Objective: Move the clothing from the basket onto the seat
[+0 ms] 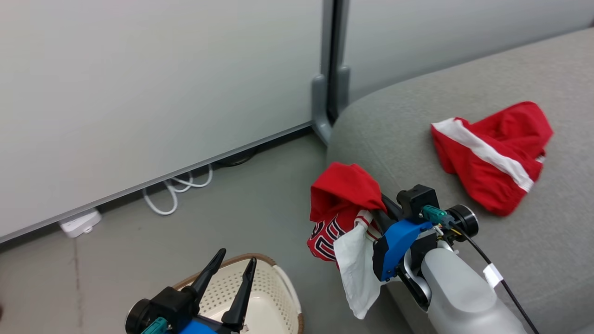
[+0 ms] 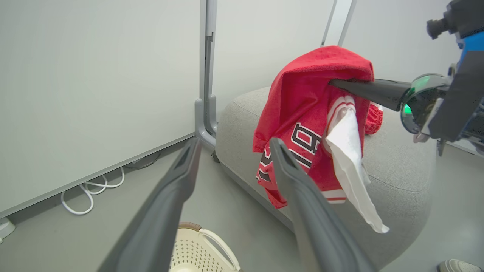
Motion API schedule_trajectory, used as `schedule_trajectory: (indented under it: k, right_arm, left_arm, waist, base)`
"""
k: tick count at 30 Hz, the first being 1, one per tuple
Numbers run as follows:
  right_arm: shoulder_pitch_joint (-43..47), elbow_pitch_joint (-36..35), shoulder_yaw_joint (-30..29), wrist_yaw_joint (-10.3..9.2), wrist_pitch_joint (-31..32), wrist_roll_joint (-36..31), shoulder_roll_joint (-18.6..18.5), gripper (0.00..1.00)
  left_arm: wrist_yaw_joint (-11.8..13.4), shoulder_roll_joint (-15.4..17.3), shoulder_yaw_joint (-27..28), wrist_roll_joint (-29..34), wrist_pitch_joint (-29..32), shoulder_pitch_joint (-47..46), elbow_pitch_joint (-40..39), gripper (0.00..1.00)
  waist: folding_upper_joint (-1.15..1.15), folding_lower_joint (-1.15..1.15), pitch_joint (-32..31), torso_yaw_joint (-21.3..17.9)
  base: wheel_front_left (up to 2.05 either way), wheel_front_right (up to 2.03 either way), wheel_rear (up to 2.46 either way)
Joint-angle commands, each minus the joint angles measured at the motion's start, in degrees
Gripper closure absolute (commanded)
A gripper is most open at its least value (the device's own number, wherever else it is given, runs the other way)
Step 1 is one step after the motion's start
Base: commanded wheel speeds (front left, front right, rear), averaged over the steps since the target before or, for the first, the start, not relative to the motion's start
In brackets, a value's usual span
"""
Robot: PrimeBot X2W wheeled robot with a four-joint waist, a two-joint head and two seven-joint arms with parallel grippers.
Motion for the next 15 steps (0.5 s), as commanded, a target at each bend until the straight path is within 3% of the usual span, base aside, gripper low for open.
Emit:
schedule_trajectory:
  k: [1,8,15]
  right_arm:
    - [0.41,-0.46,-0.05,-0.02,0.09,-0.32,0.01,1.00]
    - [0.63,-0.94,-0.67,-0.02,-0.12,-0.29,0.07,1.00]
    - [0.89,-1.10,-1.65,-0.02,-0.30,-0.70,0.08,1.00]
  left_arm:
    - [-0.17,0.29,0.42,0.34,-0.18,-0.05,-0.27,0.00]
    - [-0.21,0.57,-0.30,0.58,-0.19,-0.99,-0.49,0.00]
    - [-0.22,0.37,-1.33,0.12,-0.19,-2.16,0.03,0.00]
  waist:
    - [0.00,0.00,0.71,-4.19]
    - [0.00,0.00,2.20,-10.27]
    - [0.00,0.00,3.04,-12.24]
  base:
    - [0.00,0.00,0.00]
    - [0.00,0.00,0.00]
    - [0.00,0.00,0.00]
